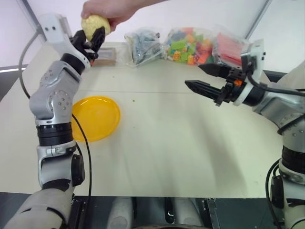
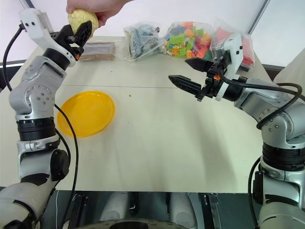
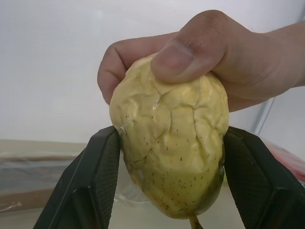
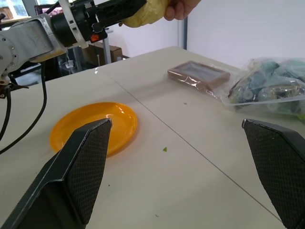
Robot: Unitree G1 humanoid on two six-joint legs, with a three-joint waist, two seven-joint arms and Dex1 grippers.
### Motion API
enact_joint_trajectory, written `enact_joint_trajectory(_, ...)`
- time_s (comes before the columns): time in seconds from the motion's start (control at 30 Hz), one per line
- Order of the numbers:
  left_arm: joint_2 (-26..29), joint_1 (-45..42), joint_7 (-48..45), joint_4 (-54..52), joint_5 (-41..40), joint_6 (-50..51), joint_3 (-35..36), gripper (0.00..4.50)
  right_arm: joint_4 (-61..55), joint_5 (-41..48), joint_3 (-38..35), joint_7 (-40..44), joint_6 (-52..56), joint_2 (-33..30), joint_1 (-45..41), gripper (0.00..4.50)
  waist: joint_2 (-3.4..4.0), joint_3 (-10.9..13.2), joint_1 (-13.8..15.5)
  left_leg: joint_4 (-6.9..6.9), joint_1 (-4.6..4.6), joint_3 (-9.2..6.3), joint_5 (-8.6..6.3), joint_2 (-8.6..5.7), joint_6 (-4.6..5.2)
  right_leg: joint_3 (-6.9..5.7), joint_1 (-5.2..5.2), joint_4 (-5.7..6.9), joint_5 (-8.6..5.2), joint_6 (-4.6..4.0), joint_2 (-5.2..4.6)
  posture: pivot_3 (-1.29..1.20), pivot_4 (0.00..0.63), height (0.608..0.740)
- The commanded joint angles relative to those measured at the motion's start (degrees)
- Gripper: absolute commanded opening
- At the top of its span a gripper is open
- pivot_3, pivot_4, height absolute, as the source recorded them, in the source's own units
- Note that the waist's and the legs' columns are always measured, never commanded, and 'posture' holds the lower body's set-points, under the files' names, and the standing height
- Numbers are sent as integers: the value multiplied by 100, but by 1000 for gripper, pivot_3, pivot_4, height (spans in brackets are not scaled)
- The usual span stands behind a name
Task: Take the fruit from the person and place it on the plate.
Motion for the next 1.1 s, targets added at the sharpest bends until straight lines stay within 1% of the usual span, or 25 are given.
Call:
enact_joint_trajectory(0.03, 32, -137, 3, -184, 37, -63, 134, 2626, -185, 3, -156, -25, -147, -24, -29, 4500, 0, 0, 3, 0, 0, 0, 0, 0, 0, 0, 0, 0, 0, 0, 0, 0, 150, 731)
enact_joint_trajectory(0.27, 51, 50, 181, -507, -13, 283, 151, 2626, -226, 2, -142, -53, -132, 4, 22, 4500, 0, 0, -1, 0, 0, -1, 0, 0, 0, 0, 0, 0, 0, 0, 0, 0, 150, 731)
enact_joint_trajectory(0.33, 21, 195, 485, -752, -107, 689, 237, 2626, -246, 14, -147, -55, -117, 0, 55, 4500, 0, 0, -3, 0, 0, -1, 0, 0, 0, 0, 0, 0, 0, 0, 0, 0, 150, 731)
enact_joint_trajectory(0.5, 293, 1008, 919, -1999, -480, 2305, 296, 2626, -336, 112, -118, 9, -3, -38, 201, 4500, 0, 0, -55, -3, 1, -2, 0, 2, 0, 2, -2, 2, -1, 3, -1, 0, 150, 731)
enact_joint_trajectory(0.57, 474, 1259, 1037, -2592, -740, 3035, 396, 2626, -376, 4, 74, 158, -60, -65, 334, 4500, -4, 2, -57, -4, -1, -5, 0, 3, 0, 1, -4, 3, -2, 3, -1, 0, 150, 731)
enact_joint_trajectory(0.63, 501, 1438, 1227, -3121, -1050, 3757, 595, 2626, -362, -173, 272, 321, -157, -119, 445, 4500, -6, 3, -57, -4, -1, -5, 0, 3, 0, 1, -4, 3, -2, 3, -1, 0, 150, 731)
enact_joint_trajectory(0.77, 102, 1650, 1766, -4097, -1477, 5240, 1107, 2626, -303, -531, 652, 761, -400, -290, 563, 4500, -6, 3, -35, -3, 0, -8, 0, 0, 0, 2, -3, 3, -2, 4, -6, 0, 150, 731)
enact_joint_trajectory(0.83, -170, 1604, 1926, -4396, -1421, 5839, 1335, 2626, -295, -688, 797, 952, -533, -375, 608, 4500, -6, 4, -26, -2, 0, -10, 0, -2, 0, 2, -2, 4, -2, 4, -6, 0, 150, 731)
enact_joint_trajectory(0.87, -303, 1712, 2077, -4529, -1385, 6040, 1424, 2626, -264, -799, 916, 1070, -626, -399, 627, 4500, -6, 3, -23, -2, 0, -10, 0, -2, 0, 1, -2, 4, -2, 4, -5, 0, 150, 731)
enact_joint_trajectory(0.93, -427, 1991, 2302, -4715, -1320, 6209, 1511, 2626, -184, -960, 1076, 1201, -760, -381, 623, 4500, -7, 3, -32, -1, 2, -10, 0, -2, 0, 2, -2, 5, -2, 4, -4, 0, 150, 731)
enact_joint_trajectory(1.1, -394, 2585, 2504, -4900, -1240, 6210, 1569, 2626, -35, -1138, 1152, 1241, -885, -268, 533, 4500, -7, 3, -65, -1, 4, -18, 0, 0, 0, 3, -3, 11, -3, 3, 0, 0, 150, 731)
